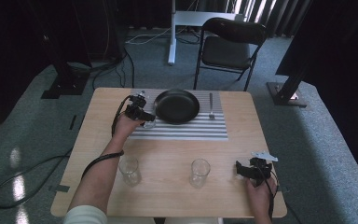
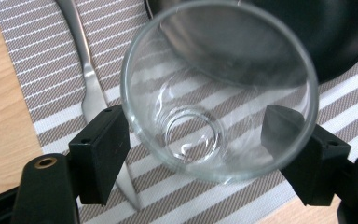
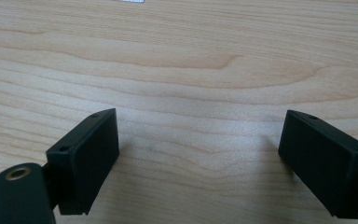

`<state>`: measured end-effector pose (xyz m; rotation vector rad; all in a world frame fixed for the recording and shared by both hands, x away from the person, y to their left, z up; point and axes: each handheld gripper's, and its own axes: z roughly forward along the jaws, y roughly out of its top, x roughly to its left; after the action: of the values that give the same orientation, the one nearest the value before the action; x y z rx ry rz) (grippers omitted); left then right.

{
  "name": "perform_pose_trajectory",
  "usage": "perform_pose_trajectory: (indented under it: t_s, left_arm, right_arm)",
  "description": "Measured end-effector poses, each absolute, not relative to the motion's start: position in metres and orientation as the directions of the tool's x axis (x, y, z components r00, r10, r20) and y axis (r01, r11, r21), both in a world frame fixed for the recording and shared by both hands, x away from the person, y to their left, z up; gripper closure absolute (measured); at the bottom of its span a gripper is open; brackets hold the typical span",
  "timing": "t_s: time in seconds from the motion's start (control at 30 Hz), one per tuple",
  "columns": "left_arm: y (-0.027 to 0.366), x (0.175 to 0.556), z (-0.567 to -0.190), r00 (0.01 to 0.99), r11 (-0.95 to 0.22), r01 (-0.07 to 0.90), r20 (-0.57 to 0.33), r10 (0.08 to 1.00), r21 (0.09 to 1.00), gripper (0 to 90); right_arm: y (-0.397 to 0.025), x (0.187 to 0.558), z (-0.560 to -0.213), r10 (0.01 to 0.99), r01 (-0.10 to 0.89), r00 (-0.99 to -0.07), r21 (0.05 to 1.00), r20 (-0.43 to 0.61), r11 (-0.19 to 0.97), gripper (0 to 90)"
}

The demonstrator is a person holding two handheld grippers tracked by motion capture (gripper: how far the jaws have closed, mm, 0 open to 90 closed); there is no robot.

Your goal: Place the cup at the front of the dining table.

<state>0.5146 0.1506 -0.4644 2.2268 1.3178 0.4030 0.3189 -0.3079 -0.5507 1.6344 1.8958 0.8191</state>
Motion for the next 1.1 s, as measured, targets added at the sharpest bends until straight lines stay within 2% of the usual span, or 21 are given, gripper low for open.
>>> perform_pose_trajectory:
  t_s: [0.13,0.7,1.1]
  left_arm:
    - [0.156,0.510,-0.464,0.479,-0.375,0.723,-0.030,0.877,0.580,22.3]
    - [0.184,0.487,-0.470,0.452,-0.359,0.732,-0.019,0.892,0.579,21.2]
    - [0.203,0.467,-0.466,0.445,-0.333,0.729,-0.044,0.895,0.598,21.3]
  right_arm:
    - [-0.308,0.319,-0.551,0.988,0.686,-0.152,0.721,0.012,0.097,11.6]
    - [-0.308,0.319,-0.551,0.988,0.686,-0.152,0.721,0.011,0.098,11.6]
    - [-0.308,0.319,-0.551,0.988,0.685,-0.152,0.722,0.011,0.098,11.6]
